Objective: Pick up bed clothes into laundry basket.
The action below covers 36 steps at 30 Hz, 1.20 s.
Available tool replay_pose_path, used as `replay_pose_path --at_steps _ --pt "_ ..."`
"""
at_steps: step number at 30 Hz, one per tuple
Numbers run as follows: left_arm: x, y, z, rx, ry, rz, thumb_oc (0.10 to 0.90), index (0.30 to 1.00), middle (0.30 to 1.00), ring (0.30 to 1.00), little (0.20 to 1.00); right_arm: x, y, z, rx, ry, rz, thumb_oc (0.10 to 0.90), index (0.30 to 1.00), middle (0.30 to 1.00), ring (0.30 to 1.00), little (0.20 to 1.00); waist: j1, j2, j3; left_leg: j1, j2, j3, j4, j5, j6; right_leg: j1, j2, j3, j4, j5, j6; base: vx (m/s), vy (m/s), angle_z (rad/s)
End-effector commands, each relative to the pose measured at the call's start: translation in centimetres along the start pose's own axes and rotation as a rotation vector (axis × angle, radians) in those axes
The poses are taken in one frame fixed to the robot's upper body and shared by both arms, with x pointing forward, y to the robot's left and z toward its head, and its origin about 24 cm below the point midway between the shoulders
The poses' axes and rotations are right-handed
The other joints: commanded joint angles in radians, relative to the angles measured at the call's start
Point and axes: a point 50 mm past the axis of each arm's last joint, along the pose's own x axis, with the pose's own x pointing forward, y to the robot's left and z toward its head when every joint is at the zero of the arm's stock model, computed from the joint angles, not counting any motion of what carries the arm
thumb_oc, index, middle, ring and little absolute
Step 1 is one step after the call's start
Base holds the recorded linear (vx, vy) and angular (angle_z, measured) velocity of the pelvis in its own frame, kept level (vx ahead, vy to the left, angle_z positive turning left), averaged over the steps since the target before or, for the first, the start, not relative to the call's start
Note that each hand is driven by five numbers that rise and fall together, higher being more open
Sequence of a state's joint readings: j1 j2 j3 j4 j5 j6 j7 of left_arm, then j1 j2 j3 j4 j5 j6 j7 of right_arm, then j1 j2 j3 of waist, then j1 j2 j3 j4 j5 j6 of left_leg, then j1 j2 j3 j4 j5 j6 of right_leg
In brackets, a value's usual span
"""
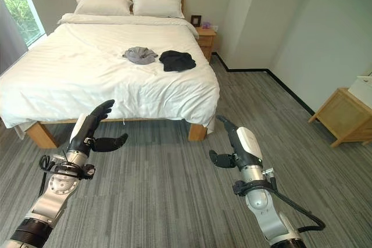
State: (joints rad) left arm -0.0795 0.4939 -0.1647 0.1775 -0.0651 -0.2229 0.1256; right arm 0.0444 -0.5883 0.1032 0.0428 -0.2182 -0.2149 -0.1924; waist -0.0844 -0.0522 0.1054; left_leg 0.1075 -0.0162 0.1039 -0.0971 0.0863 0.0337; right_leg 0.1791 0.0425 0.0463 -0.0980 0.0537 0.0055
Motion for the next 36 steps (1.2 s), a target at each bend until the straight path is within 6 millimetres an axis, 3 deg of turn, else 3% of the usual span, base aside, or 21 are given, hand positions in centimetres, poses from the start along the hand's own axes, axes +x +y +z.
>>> replay_pose_path --at_steps 1,6,8,9,10,11,14,16,17,18,20,23,26,31,33,35,36 --pt "1.1 0.7 2.4 -0.057 -0.148 0.011 0.800 0.900 0.900 0.900 0.900 2.0 -4.7 3.8 0.007 -0.237 -0.169 0.800 0.900 0.900 0.900 0.900 0.003 0.025 -0.020 0.094 0.032 0.026 0.010 -0.172 -0.048 -0.005 -0.051 -0.009 0.020 -0.132 0.066 0.00 0.000 0.00" --pt "0.7 0.5 1.8 -0.086 -0.113 0.012 0.800 0.900 0.900 0.900 0.900 1.8 -4.7 3.4 -0.072 -0.214 -0.127 0.800 0.900 0.900 0.900 0.900 -0.004 0.031 -0.013 0.092 0.040 0.033 0.010 -0.173 -0.054 -0.017 -0.045 -0.008 0.035 -0.144 0.060 0.04 -0.058 -0.01" --pt "0.6 0.3 1.6 -0.125 -0.100 0.019 0.800 0.900 0.900 0.900 0.900 1.9 -4.7 3.3 -0.084 -0.207 -0.121 0.800 0.900 0.900 0.900 0.900 -0.006 0.031 0.009 0.067 0.040 0.040 0.083 -0.185 -0.059 -0.028 -0.046 -0.004 0.060 -0.156 0.054 0.00 -0.079 -0.04" --pt "0.5 0.4 1.4 -0.128 -0.096 0.025 0.800 0.900 0.900 0.900 0.900 1.9 -5.0 3.2 -0.098 -0.206 -0.124 0.800 0.900 0.900 0.900 0.900 -0.006 0.027 0.025 0.028 0.042 0.046 0.163 -0.203 -0.070 -0.033 -0.051 0.000 0.068 -0.160 0.049 -0.03 -0.130 -0.10" --pt "0.3 0.6 1.6 -0.128 -0.104 0.025 0.800 0.900 0.900 0.900 0.900 1.7 -5.5 3.3 -0.124 -0.212 -0.136 0.800 0.900 0.900 0.900 0.900 0.002 0.015 0.054 -0.044 0.049 0.050 0.331 -0.176 -0.103 -0.025 -0.064 0.002 0.068 -0.163 0.039 -0.02 -0.116 -0.10" --pt "0.3 0.6 1.6 -0.127 -0.105 0.025 0.800 0.900 0.900 0.900 0.900 1.7 -5.5 3.3 -0.124 -0.212 -0.137 0.800 0.900 0.900 0.900 0.900 0.001 0.016 0.054 -0.056 0.053 0.048 0.352 -0.184 -0.104 -0.027 -0.061 0.001 0.068 -0.162 0.037 0.00 -0.154 -0.08" --pt "0.2 0.8 1.4 -0.129 -0.098 0.036 0.800 0.900 0.900 0.900 0.900 1.4 -6.2 2.8 -0.148 -0.192 -0.154 0.800 0.900 0.900 0.900 0.900 0.024 -0.010 0.111 -0.208 0.072 0.013 0.694 -0.023 -0.179 0.012 -0.059 0.014 0.071 -0.170 -0.005 0.02 -0.181 -0.03" --pt "0.0 0.8 1.0 -0.140 -0.080 0.049 0.800 0.900 0.900 0.900 0.900 1.3 -6.2 2.7 -0.151 -0.185 -0.151 0.800 0.900 0.900 0.900 0.900 0.025 -0.018 0.122 -0.275 0.078 0.027 0.771 -0.035 -0.158 0.032 -0.053 0.020 0.068 -0.177 -0.016 0.13 -0.127 -0.01" --pt "-0.3 0.8 0.7 -0.158 -0.067 0.063 0.800 0.900 0.900 0.900 0.900 1.2 -6.2 2.4 -0.154 -0.169 -0.150 0.800 0.900 0.900 0.900 0.900 0.027 -0.011 0.114 -0.292 0.095 0.050 0.685 -0.070 -0.131 0.051 -0.053 0.024 0.069 -0.195 -0.016 0.19 -0.033 0.02" --pt "-0.3 0.8 0.6 -0.158 -0.067 0.062 0.800 0.900 0.900 0.900 0.900 1.2 -6.2 2.4 -0.155 -0.168 -0.149 0.800 0.900 0.900 0.900 0.900 0.029 -0.013 0.113 -0.288 0.093 0.054 0.680 -0.070 -0.129 0.052 -0.056 0.026 0.069 -0.196 -0.014 0.24 0.016 -0.05" --pt "-0.6 0.7 0.3 -0.152 -0.049 0.065 0.800 0.900 0.900 0.900 0.900 1.2 -6.4 2.3 -0.167 -0.168 -0.157 0.800 0.900 0.900 0.900 0.900 0.035 -0.002 0.104 -0.287 0.100 0.075 0.511 -0.110 -0.099 0.070 -0.054 0.033 0.064 -0.216 -0.006 0.26 0.050 -0.05" --pt "-0.5 0.3 0.3 -0.153 -0.046 0.067 0.800 0.900 0.900 0.900 0.900 1.5 -6.7 2.4 -0.178 -0.168 -0.161 0.800 0.900 0.900 0.900 0.900 0.048 0.023 0.089 -0.270 0.101 0.097 0.171 -0.017 -0.103 0.107 -0.049 0.034 0.054 -0.256 0.012 0.36 0.062 0.07" --pt "-0.3 0.2 0.4 -0.164 -0.051 0.090 0.800 0.900 0.900 0.900 0.900 1.9 -6.8 2.5 -0.192 -0.174 -0.170 0.800 0.900 0.900 0.900 0.900 0.052 0.032 0.091 -0.324 0.111 0.114 0.014 -0.002 -0.108 0.152 -0.051 0.046 0.067 -0.304 0.027 0.40 0.013 0.08" --pt "-1.9 0.6 -0.8 -0.167 -0.004 0.119 0.800 0.900 0.900 0.900 0.900 2.1 -6.1 3.3 -0.194 -0.206 -0.118 0.800 0.900 0.900 0.900 0.900 0.059 0.044 0.064 -0.397 0.147 0.144 0.010 0.005 -0.123 0.225 -0.094 0.120 0.074 -0.356 0.059 0.57 0.063 -0.35" --pt "-2.1 0.3 -0.7 -0.165 -0.005 0.096 0.800 0.900 0.900 0.900 0.900 1.8 -5.6 3.7 -0.198 -0.227 -0.095 0.800 0.900 0.900 0.900 0.900 0.062 0.041 0.043 -0.397 0.145 0.148 0.010 0.066 -0.128 0.224 -0.126 0.130 0.092 -0.370 0.068 0.67 0.109 -0.47" --pt "-2.3 0.2 -0.8 -0.155 0.002 0.084 0.800 0.900 0.900 0.900 0.900 1.8 -5.4 3.7 -0.205 -0.229 -0.077 0.800 0.900 0.900 0.900 0.900 0.068 0.028 0.023 -0.396 0.135 0.153 0.010 0.090 -0.127 0.214 -0.146 0.133 0.117 -0.362 0.078 0.59 0.063 -0.64" --pt "-2.0 -0.3 -0.9 -0.160 0.008 0.060 0.800 0.900 0.900 0.900 0.900 1.8 -4.5 4.0 -0.201 -0.243 -0.052 0.800 0.900 0.900 0.900 0.900 0.073 0.006 0.015 -0.371 0.108 0.164 0.014 0.095 -0.111 0.159 -0.181 0.117 0.238 -0.268 0.133 0.60 0.039 -0.41"
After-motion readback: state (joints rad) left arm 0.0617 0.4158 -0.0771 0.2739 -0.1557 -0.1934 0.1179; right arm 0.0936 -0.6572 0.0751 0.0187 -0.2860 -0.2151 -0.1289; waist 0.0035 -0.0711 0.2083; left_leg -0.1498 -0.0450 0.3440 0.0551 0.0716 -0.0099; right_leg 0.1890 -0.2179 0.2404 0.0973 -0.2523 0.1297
